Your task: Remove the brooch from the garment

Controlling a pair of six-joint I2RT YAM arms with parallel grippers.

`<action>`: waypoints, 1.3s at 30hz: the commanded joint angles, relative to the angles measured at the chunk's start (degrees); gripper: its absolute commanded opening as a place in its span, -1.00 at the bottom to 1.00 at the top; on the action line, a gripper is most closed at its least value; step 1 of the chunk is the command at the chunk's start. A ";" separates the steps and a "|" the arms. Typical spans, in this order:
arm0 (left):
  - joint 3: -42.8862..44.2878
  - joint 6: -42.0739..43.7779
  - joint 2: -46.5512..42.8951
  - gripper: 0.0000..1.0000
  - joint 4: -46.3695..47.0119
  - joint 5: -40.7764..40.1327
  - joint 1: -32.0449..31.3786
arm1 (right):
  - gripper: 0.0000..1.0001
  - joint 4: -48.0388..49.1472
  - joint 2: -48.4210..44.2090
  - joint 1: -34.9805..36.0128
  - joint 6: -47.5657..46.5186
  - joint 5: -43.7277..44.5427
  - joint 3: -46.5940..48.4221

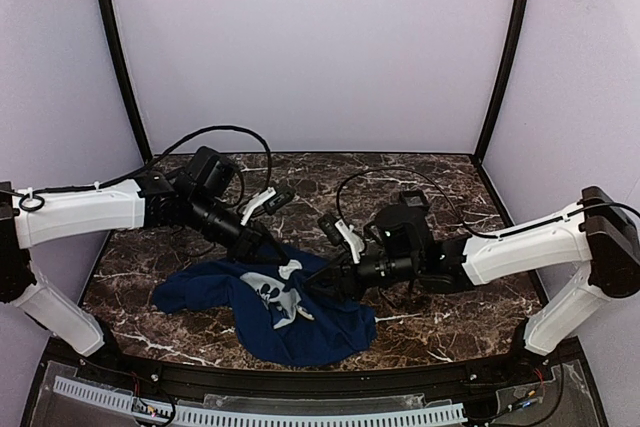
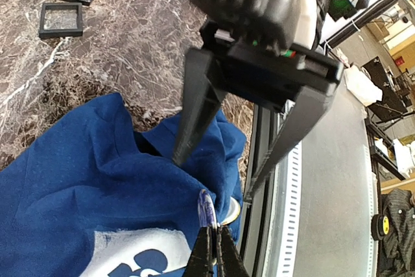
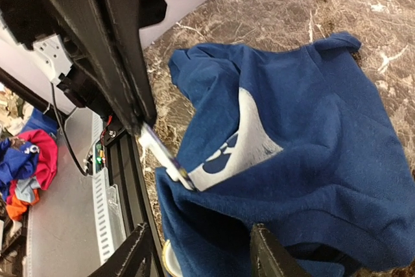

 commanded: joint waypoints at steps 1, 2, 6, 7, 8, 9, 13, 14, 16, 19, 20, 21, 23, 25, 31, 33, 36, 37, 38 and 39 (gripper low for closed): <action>-2.50 -4.36 -2.41 -0.99 5.35 -2.31 0.35 | -0.32 -0.17 1.60 0.11 -0.41 -0.11 1.35; -2.94 -5.10 -2.52 -0.98 7.32 -2.64 0.40 | -0.51 -0.02 1.69 0.15 -0.44 -0.25 1.51; -4.32 -7.15 -2.94 -0.99 9.15 -5.34 0.34 | -1.00 0.65 2.14 0.36 -0.36 -2.15 2.23; -4.38 -7.46 -2.92 -0.99 9.28 -5.67 0.38 | -1.00 0.66 2.36 0.49 -0.30 -2.47 2.53; -4.42 -7.66 -2.91 -0.98 9.58 -6.10 0.36 | -1.00 0.85 2.58 0.61 -0.28 -2.75 2.76; -4.47 -8.08 -2.85 -0.98 9.85 -6.10 0.34 | -1.00 1.15 2.91 0.67 -0.21 -3.15 2.95; -4.85 -9.82 -2.49 -0.98 12.60 -5.15 0.35 | -1.00 1.45 4.11 0.92 -0.12 -4.30 3.87; -4.93 -10.20 -2.33 -0.98 12.99 -4.96 0.38 | -1.00 1.45 4.26 1.20 -0.16 -4.51 4.20; -4.97 -11.04 -2.09 -0.99 14.03 -4.77 0.41 | -1.00 1.33 4.69 1.60 -0.31 -5.16 4.93; -4.60 -11.71 -1.60 -0.98 14.24 -6.42 0.36 | -1.00 0.13 5.61 2.56 -0.82 -6.32 6.74; -4.21 -11.68 -1.33 -0.98 14.03 -6.83 0.40 | -1.00 -0.54 5.79 2.95 -1.15 -6.31 7.35; -3.93 -11.39 -1.23 -0.98 13.56 -7.35 0.41 | -1.00 -1.17 5.71 3.24 -1.25 -6.19 7.67; -3.01 -10.39 -1.06 -0.98 12.42 -7.61 0.39 | -1.00 -1.28 4.51 3.32 -1.12 -4.90 7.08; -2.24 -9.07 -1.22 -0.98 11.31 -6.80 0.46 | -0.75 -1.79 2.06 3.23 -1.27 -2.69 5.71; -2.00 -6.67 -2.21 -0.98 9.91 2.82 1.90 | 0.43 -3.17 -5.72 1.67 -0.91 1.38 0.56; -1.48 -6.18 -1.69 -0.99 8.69 6.78 1.93 | 0.60 -2.36 -7.32 0.67 -0.43 0.93 -0.69; -1.10 -5.59 -1.39 -0.99 7.40 11.80 1.91 | 0.66 -0.07 -8.42 -0.35 0.48 -1.14 -1.41; -1.25 -5.41 -1.44 -0.99 7.27 12.30 1.91 | 0.65 0.79 -8.34 -0.60 0.75 -1.70 -1.41; -1.30 -4.96 -1.46 -0.98 6.81 12.72 1.95 | 0.64 1.39 -8.13 -0.66 1.03 -2.12 -1.18; -1.48 -4.74 -1.48 -0.98 6.58 12.81 1.92 | 0.61 1.93 -7.55 -0.66 1.11 -2.71 -0.89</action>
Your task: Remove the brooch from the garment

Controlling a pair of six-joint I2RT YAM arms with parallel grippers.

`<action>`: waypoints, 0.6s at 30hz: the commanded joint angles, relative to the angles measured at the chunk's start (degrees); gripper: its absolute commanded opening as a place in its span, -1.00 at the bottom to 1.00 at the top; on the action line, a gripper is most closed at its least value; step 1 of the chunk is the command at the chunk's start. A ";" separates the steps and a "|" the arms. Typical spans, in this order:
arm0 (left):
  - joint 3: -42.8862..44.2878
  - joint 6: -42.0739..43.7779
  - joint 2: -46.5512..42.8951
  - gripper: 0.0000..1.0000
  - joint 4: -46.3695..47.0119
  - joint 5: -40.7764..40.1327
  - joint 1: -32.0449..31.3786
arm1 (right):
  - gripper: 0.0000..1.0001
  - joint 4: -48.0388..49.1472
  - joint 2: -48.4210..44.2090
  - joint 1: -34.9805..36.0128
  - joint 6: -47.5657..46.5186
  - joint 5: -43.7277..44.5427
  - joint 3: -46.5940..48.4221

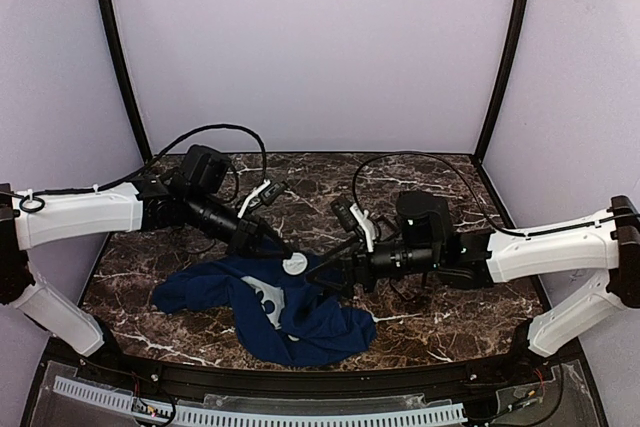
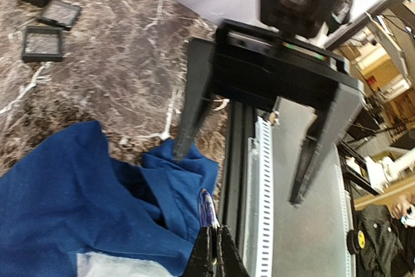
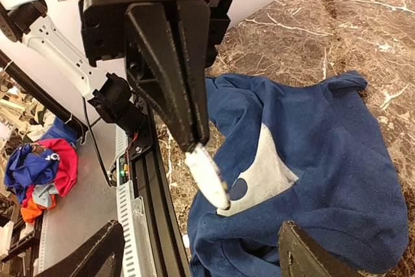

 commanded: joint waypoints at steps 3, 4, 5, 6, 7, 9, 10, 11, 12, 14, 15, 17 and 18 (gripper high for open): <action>1.01 2.54 -0.53 -0.99 -3.07 6.83 0.12 | 0.46 5.56 2.41 -0.61 1.58 -3.28 0.76; 0.79 2.43 -0.35 -0.98 -2.92 7.16 0.00 | 0.42 6.12 3.16 -0.65 1.79 -3.77 1.17; 0.79 2.24 -0.29 -0.98 -2.66 7.77 -0.02 | 0.40 6.58 3.82 -0.62 1.89 -4.21 1.52; 0.76 2.10 -0.25 -0.98 -2.54 8.03 -0.03 | 0.37 6.88 4.40 -0.60 1.92 -4.49 1.91; 0.69 2.03 -0.24 -0.98 -2.32 8.42 -0.04 | 0.34 7.05 4.87 -0.67 1.98 -4.76 2.19; 0.54 1.85 -0.31 -0.99 -1.96 8.66 -0.10 | 0.24 7.47 5.56 -0.63 2.08 -5.24 2.64; 0.48 1.76 -0.32 -0.98 -1.84 8.82 -0.07 | 0.19 7.73 5.89 -0.61 2.09 -5.53 2.77; 0.47 1.73 -0.28 -0.98 -1.75 8.91 -0.11 | 0.16 8.09 6.06 -0.66 2.14 -5.72 2.86; 0.40 1.73 -0.20 -0.99 -1.75 9.13 -0.12 | 0.14 8.49 6.28 -0.65 2.23 -5.93 2.91; 0.35 1.72 -0.03 -0.99 -1.73 9.29 -0.17 | 0.09 9.12 6.45 -0.67 2.40 -6.24 3.02; 0.39 1.71 -0.01 -0.98 -1.73 9.32 -0.20 | 0.03 9.28 6.55 -0.62 2.42 -6.44 3.13; 0.42 1.70 0.09 -0.98 -1.74 9.48 -0.26 | -0.04 9.32 6.79 -0.60 2.38 -6.61 3.45; 0.47 1.70 0.19 -0.98 -1.75 9.55 -0.28 | -0.04 9.37 6.90 -0.60 2.27 -6.67 3.58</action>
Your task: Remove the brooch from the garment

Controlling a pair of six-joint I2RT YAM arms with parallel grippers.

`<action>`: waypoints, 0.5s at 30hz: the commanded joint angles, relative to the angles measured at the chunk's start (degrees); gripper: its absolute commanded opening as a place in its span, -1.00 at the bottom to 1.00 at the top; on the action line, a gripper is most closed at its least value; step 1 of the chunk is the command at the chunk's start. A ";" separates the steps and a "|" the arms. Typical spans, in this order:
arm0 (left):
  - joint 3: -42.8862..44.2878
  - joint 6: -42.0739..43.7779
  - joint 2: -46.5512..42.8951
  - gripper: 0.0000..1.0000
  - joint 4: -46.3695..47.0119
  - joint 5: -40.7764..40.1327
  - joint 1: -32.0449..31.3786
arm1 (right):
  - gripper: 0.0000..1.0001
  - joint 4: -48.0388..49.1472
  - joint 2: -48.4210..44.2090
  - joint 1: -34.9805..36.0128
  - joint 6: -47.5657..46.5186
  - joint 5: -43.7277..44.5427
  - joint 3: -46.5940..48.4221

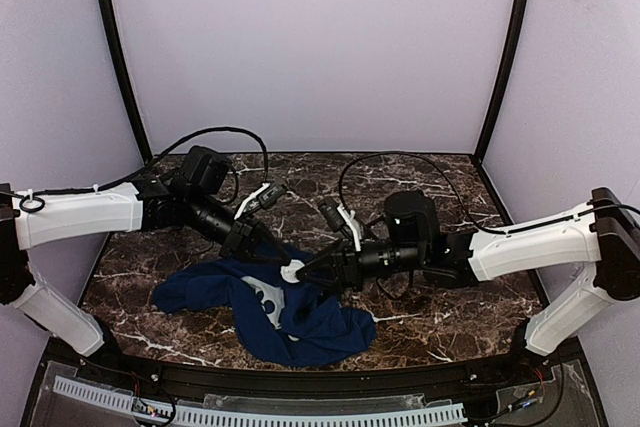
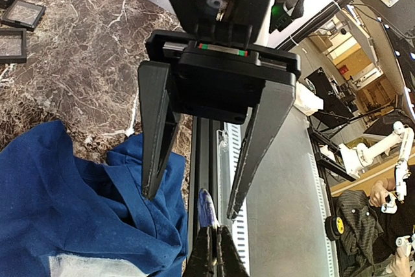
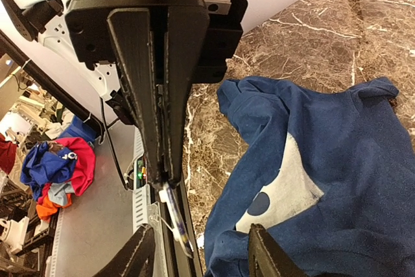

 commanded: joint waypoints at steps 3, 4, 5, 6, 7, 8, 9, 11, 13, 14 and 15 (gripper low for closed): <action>0.43 0.53 0.26 -0.98 -0.25 1.49 -0.26 | -0.12 2.56 1.18 -0.31 -0.31 -1.17 2.00; 0.46 0.48 0.27 -0.98 -0.23 1.54 -0.26 | -0.14 2.44 1.34 -0.27 -0.43 -1.11 2.10; 0.48 0.48 0.32 -0.99 -0.20 1.52 -0.26 | -0.15 2.33 1.46 -0.29 -0.47 -1.15 2.19; 0.43 0.43 0.34 -0.99 -0.07 1.60 -0.26 | -0.17 2.30 1.61 -0.33 -0.48 -1.17 2.18; 0.37 0.25 0.36 -0.98 0.06 1.64 -0.30 | -0.18 2.29 1.68 -0.29 -0.48 -1.31 2.18; 0.22 0.18 0.47 -0.98 0.24 1.73 -0.34 | -0.18 2.25 1.81 -0.30 -0.48 -1.37 2.26; 0.23 0.08 0.50 -0.98 0.34 1.79 -0.30 | -0.18 2.20 1.90 -0.27 -0.48 -1.43 2.31; 0.17 -0.23 0.53 -0.98 0.62 1.97 -0.34 | -0.19 2.18 2.08 -0.27 -0.52 -1.57 2.37; 0.13 -0.31 0.62 -0.98 0.82 1.94 -0.32 | -0.20 2.30 2.18 -0.29 -0.52 -1.48 2.37; 0.14 -0.28 0.69 -0.98 0.87 1.99 -0.36 | -0.20 2.29 2.18 -0.35 -0.44 -1.37 2.28; 0.10 -0.25 0.70 -0.98 0.82 2.02 -0.40 | -0.21 2.30 2.13 -0.29 -0.44 -1.17 2.26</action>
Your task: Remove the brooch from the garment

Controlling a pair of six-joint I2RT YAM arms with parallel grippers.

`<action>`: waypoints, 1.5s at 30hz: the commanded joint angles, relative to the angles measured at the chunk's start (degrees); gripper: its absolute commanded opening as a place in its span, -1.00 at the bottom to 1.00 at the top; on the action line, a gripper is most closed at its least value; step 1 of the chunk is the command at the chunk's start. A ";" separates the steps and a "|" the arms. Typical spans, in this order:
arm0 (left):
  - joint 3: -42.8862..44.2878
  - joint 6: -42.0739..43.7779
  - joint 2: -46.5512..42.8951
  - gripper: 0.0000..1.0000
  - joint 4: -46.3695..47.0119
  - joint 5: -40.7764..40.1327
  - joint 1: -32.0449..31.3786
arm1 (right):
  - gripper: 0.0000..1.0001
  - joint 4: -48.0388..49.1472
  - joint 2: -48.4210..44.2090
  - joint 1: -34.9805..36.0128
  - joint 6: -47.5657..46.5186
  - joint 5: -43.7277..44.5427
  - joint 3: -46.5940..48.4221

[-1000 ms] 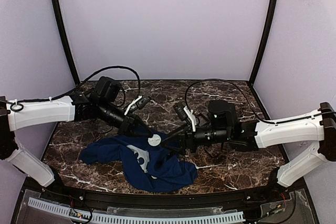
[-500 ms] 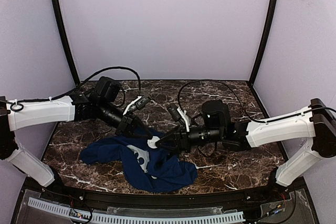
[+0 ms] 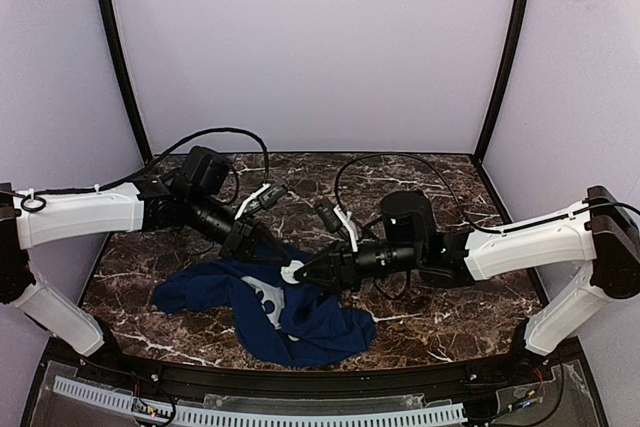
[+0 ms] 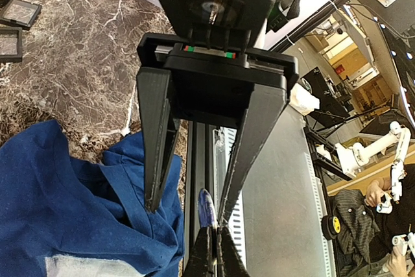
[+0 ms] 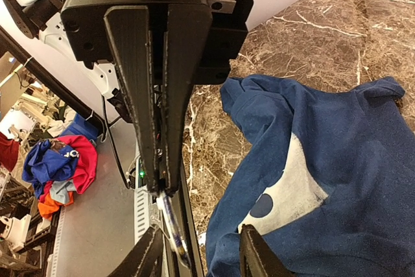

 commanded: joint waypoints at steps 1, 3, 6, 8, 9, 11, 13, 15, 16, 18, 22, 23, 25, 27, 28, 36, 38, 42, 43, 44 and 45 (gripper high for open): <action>0.07 -0.05 0.40 -0.98 0.70 1.22 -0.36 | -0.23 1.75 0.67 -0.27 -0.28 0.16 1.30; 0.06 -0.06 0.41 -0.98 0.69 1.30 -0.48 | -0.29 1.90 0.70 -0.34 -0.26 0.46 1.35; -0.01 -0.01 0.47 -0.98 0.69 1.35 -0.52 | -0.37 2.05 0.91 -0.34 -0.26 0.99 1.47; 0.05 -0.01 0.49 -0.98 0.69 1.39 -0.57 | -0.43 1.81 1.09 -0.35 -0.34 1.40 1.65; 0.05 -0.05 0.52 -0.98 0.69 1.39 -0.54 | -0.45 1.72 1.18 -0.30 -0.37 1.59 1.73; 0.04 -0.01 0.53 -0.99 0.69 1.40 -0.66 | -0.46 1.60 1.31 -0.34 -0.32 2.19 1.74; -0.02 -0.05 0.50 -0.99 0.68 1.39 -0.63 | -0.50 1.54 1.32 -0.28 -0.25 2.62 1.74; -0.03 -0.08 0.48 -0.99 0.73 1.40 -0.67 | -0.53 1.66 1.26 -0.27 -0.24 3.32 1.59; -0.03 -0.04 0.47 -0.98 0.70 1.40 -0.65 | -0.55 1.76 1.24 -0.27 -0.10 3.51 1.50; -0.03 -0.07 0.50 -0.98 0.60 1.46 -0.75 | -0.59 2.12 1.19 -0.35 0.17 3.98 1.35; -0.12 -0.01 0.34 -0.98 0.49 1.52 -0.84 | -0.62 3.15 0.70 -0.29 0.94 5.85 0.54; -0.12 -0.05 0.38 -0.98 0.51 1.47 -0.84 | -0.62 3.46 0.52 -0.31 1.19 6.55 0.27; -0.12 -0.02 0.40 -0.98 0.51 1.52 -0.91 | -0.63 3.90 0.25 -0.34 1.53 7.61 -0.13; -0.14 -0.01 0.43 -0.98 0.51 1.69 -0.98 | -0.63 4.18 0.10 -0.31 1.80 8.17 -0.27; -0.13 0.04 0.46 -0.98 0.47 1.72 -1.13 | -0.63 4.33 0.03 -0.30 1.94 8.47 -0.36; -0.25 0.36 0.49 -0.98 -0.11 1.51 -1.38 | -0.69 7.21 -0.55 -0.27 4.02 10.94 -1.86; -0.27 0.36 0.58 -0.98 -0.18 1.49 -1.46 | -0.71 8.89 -0.77 -0.28 4.65 11.02 -2.59; -0.17 0.51 0.67 -0.98 -0.46 1.42 -1.54 | -0.71 10.78 -0.62 -0.31 5.63 10.31 -2.83; -0.14 0.56 0.69 -0.98 -0.54 1.45 -1.49 | -0.71 11.20 -0.55 -0.33 5.75 10.19 -2.90; -0.13 0.53 0.68 -0.98 -0.56 1.48 -1.52 | -0.72 11.79 -0.46 -0.29 5.99 10.11 -2.96; -0.12 0.53 0.69 -0.98 -0.60 1.48 -1.52 | -0.72 12.23 -0.44 -0.28 6.13 9.99 -2.98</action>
